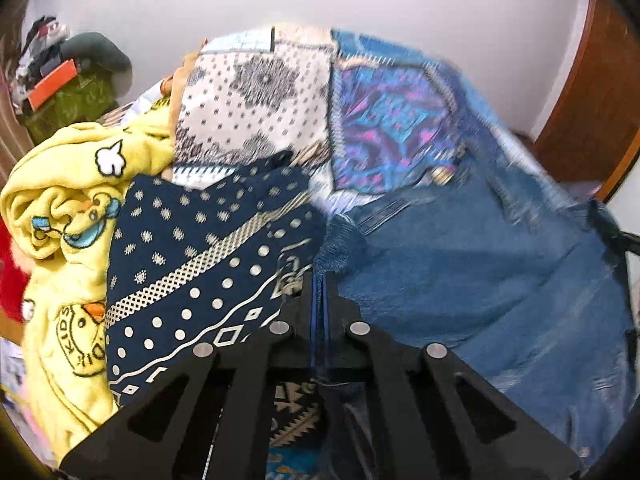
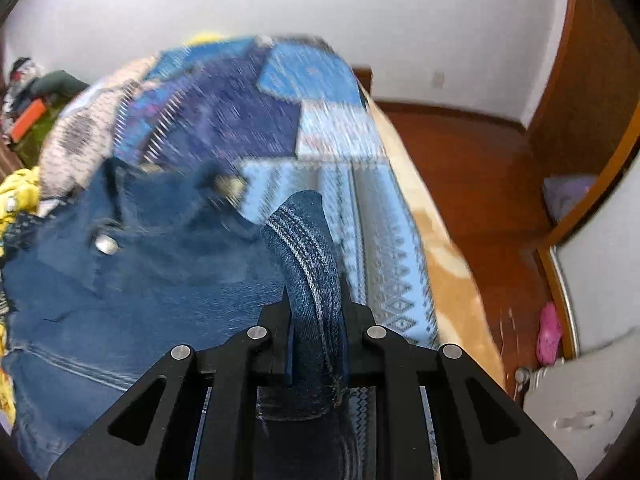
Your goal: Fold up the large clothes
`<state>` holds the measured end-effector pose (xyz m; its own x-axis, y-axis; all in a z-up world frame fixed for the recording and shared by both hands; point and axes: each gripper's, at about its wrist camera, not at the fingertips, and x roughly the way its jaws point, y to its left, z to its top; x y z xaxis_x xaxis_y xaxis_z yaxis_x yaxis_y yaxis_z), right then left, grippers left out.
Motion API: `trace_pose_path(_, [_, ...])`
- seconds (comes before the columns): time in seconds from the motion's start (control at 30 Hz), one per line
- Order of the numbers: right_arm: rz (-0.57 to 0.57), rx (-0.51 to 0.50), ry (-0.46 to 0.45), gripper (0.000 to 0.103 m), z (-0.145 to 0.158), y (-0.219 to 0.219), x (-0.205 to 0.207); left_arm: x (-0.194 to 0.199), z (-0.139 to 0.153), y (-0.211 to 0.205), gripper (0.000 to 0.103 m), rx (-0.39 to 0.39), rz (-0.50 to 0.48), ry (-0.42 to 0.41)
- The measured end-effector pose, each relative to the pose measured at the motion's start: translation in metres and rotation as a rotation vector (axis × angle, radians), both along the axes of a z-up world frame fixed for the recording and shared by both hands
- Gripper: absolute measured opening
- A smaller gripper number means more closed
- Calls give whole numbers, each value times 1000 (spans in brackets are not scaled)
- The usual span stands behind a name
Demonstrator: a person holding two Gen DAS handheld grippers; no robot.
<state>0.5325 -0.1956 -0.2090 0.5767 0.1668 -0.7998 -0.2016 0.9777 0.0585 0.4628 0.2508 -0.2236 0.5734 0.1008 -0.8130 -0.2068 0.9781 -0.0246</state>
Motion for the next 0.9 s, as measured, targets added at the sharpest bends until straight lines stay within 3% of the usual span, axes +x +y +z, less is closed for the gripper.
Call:
trace_pose_path(0.13, [-25, -27, 43, 19, -29, -10, 4, 8, -26, 0, 1, 25, 20, 65])
trace_pose_path(0.2, [-22, -46, 43, 28, -31, -12, 1, 9, -34, -1, 1, 24, 27, 82])
trace_pose_path(0.27, [-29, -98, 21, 49, -28, -13, -6, 9, -36, -6, 1, 38, 27, 87])
trace_pose_path(0.33, [-30, -154, 7, 56, -25, -12, -9, 7, -33, -12, 2, 49, 13, 98])
trace_pose_path(0.43, [-3, -183, 0, 57, -14, -11, -24, -1, -23, -25, 5, 57, -21, 112])
trace_pose_path(0.53, [20, -185, -15, 57, 2, -11, -45, -14, -2, -41, 14, 63, -56, 95])
trace_pose_path(0.7, [64, -131, -67, 57, 39, -16, -95, -50, 45, -64, 44, 44, -86, 1])
trace_pose_path(0.73, [69, -117, -80, 59, 46, -16, -105, -62, 58, -68, 47, 40, -94, -27])
trace_pose_path(0.8, [81, -84, -106, 67, 62, -20, -125, -83, 77, -75, 64, 40, -102, -64])
trace_pose_path(0.9, [96, -35, -156, 75, 83, -24, -158, -112, 99, -81, 76, 30, -114, -108])
